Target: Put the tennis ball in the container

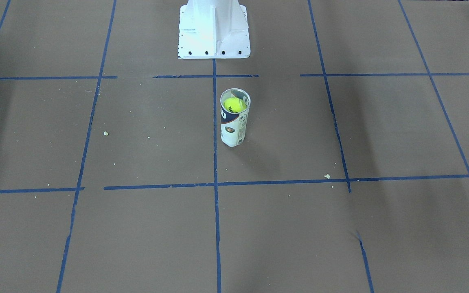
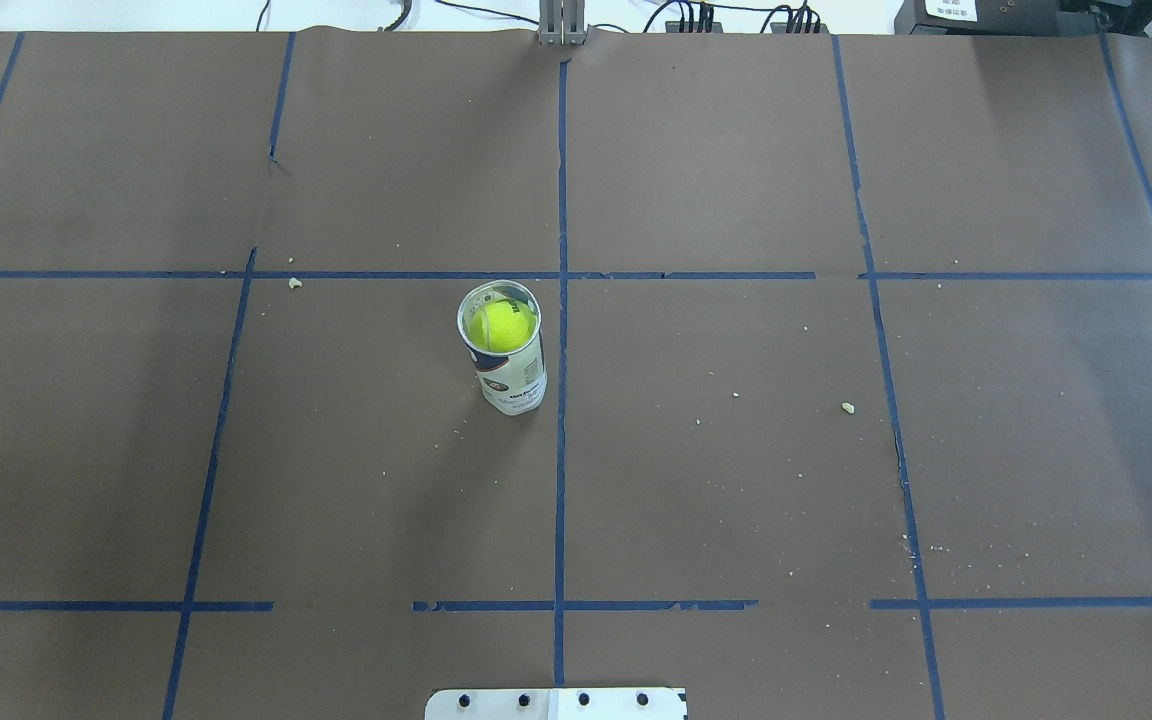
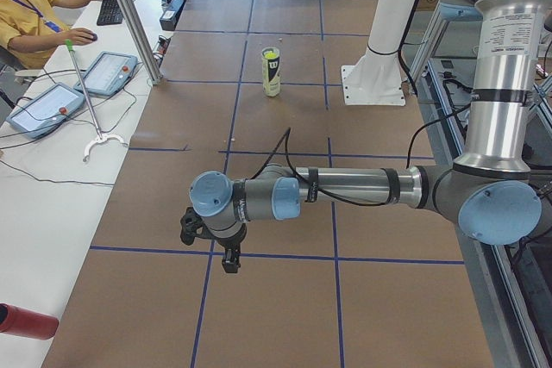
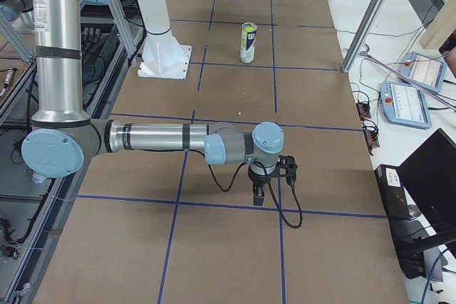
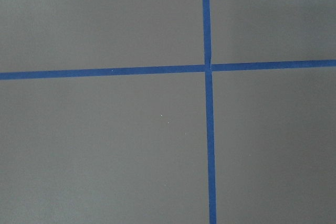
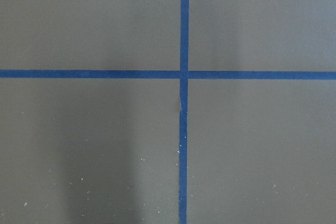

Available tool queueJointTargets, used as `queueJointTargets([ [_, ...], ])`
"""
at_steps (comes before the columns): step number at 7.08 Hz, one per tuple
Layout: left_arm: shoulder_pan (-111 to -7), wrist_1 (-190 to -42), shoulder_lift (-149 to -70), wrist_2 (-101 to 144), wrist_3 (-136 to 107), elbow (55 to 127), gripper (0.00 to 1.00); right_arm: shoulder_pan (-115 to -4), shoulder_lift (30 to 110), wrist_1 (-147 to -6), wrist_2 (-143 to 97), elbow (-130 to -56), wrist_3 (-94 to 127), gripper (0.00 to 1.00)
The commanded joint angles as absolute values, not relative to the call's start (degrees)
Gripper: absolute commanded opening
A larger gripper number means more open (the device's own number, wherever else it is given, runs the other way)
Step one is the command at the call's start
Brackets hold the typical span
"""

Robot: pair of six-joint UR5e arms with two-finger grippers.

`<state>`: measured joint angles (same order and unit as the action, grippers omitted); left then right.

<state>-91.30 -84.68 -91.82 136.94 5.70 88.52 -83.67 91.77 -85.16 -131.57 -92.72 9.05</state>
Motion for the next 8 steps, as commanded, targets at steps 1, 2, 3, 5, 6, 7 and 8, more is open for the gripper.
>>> queueJointTargets([
  [1, -91.32, -85.16, -91.32, 136.85, 5.97, 89.21, 1.0, -83.67, 91.76, -85.17, -131.57, -92.72, 9.05, 1.0],
  [2, -91.32, -86.91, -91.32, 137.11, 5.63, 89.91, 1.0, -83.67, 91.84, -85.17, -131.57, -92.72, 9.05, 1.0],
  [3, -91.32, -87.62, -90.62, 137.28, 5.71, 89.74, 1.0, -83.67, 91.85, -85.17, -131.57, -92.72, 9.05, 1.0],
  [5, -91.32, -89.98, -89.21, 137.29, 5.8, 90.09, 1.0, -83.67, 91.76, -85.17, -131.57, -92.72, 9.05, 1.0],
  [6, -91.32, -90.0, -89.82, 137.2, 5.45, 90.17, 1.0, -83.67, 91.84, -85.17, -131.57, -92.72, 9.05, 1.0],
  [7, -91.32, -89.74, -90.0, 137.28, 5.71, 90.09, 1.0, -83.67, 91.76, -85.17, -131.57, -92.72, 9.05, 1.0],
  [8, -91.32, -89.56, -89.74, 136.85, 5.89, 90.17, 1.0, -83.67, 91.76, -85.17, -131.57, -92.72, 9.05, 1.0],
])
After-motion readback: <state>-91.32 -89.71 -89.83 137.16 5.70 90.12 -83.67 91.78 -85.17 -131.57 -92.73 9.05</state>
